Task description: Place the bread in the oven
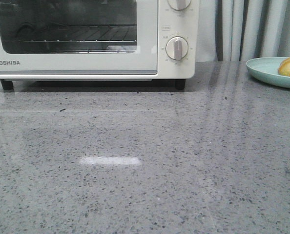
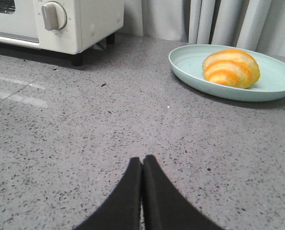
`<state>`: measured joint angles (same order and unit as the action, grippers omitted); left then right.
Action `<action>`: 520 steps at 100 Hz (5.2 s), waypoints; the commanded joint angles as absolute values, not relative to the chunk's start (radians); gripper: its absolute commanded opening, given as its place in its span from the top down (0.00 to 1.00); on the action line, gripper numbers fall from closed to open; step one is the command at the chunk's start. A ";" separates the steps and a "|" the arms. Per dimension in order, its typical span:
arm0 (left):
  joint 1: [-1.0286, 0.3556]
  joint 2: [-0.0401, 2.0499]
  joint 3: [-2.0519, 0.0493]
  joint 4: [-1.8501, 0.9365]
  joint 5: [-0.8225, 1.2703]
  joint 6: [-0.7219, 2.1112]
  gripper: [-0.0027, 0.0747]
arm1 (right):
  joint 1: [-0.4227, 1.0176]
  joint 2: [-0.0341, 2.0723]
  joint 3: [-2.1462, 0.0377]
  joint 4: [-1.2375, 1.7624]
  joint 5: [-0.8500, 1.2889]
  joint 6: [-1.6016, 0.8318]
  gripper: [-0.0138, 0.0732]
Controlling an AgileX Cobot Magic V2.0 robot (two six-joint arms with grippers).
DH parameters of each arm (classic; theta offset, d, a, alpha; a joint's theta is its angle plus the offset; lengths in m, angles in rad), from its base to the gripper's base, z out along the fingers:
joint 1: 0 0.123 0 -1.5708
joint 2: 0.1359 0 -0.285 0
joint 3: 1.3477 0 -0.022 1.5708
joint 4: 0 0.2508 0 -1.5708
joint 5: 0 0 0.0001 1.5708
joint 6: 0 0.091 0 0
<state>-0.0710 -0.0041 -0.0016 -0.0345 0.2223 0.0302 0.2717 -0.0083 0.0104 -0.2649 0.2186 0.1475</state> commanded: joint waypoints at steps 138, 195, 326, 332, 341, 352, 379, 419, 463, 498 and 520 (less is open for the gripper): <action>-0.067 -0.035 0.023 -0.501 -0.056 0.030 0.99 | 0.267 -0.030 0.023 -0.031 -0.129 0.158 0.91; -0.069 0.122 -0.236 -0.509 0.132 0.051 0.99 | 0.268 0.123 -0.271 -0.096 0.197 0.160 0.91; -0.439 1.286 -1.034 -0.521 -0.063 0.487 0.99 | 0.268 0.452 -0.419 -0.213 0.111 0.160 0.91; -0.439 1.293 -1.034 -0.521 -0.063 0.487 0.99 | 0.268 0.452 -0.419 -0.213 0.111 0.160 0.91; -0.436 1.295 -1.034 -0.521 -0.059 0.487 0.99 | 0.268 0.452 -0.419 -0.213 0.111 0.160 0.91; -0.436 1.295 -1.034 -0.521 -0.032 0.487 0.99 | 0.268 0.452 -0.419 -0.213 0.111 0.160 0.91; -0.436 1.283 -1.034 -0.444 0.242 0.487 0.99 | 0.268 0.452 -0.420 -0.213 0.054 0.160 0.91; -0.436 1.186 -0.963 -0.368 0.429 0.487 0.99 | 0.268 0.452 -0.518 -0.213 0.032 0.160 0.91; -0.436 1.187 -0.804 -0.383 0.464 0.487 0.99 | 0.268 0.452 -0.601 -0.213 0.050 0.160 0.91; -0.436 1.187 -0.751 -0.383 0.466 0.487 0.99 | 0.268 0.456 -0.601 -0.213 0.137 0.160 0.91; -0.436 1.143 -0.751 -0.409 0.524 0.487 0.99 | 0.268 0.470 -0.601 -0.210 0.179 0.160 0.91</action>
<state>-0.4397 1.1958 -0.7164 -0.3718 0.5856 0.4882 0.2717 0.4545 -0.5672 -0.2012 0.2417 0.1614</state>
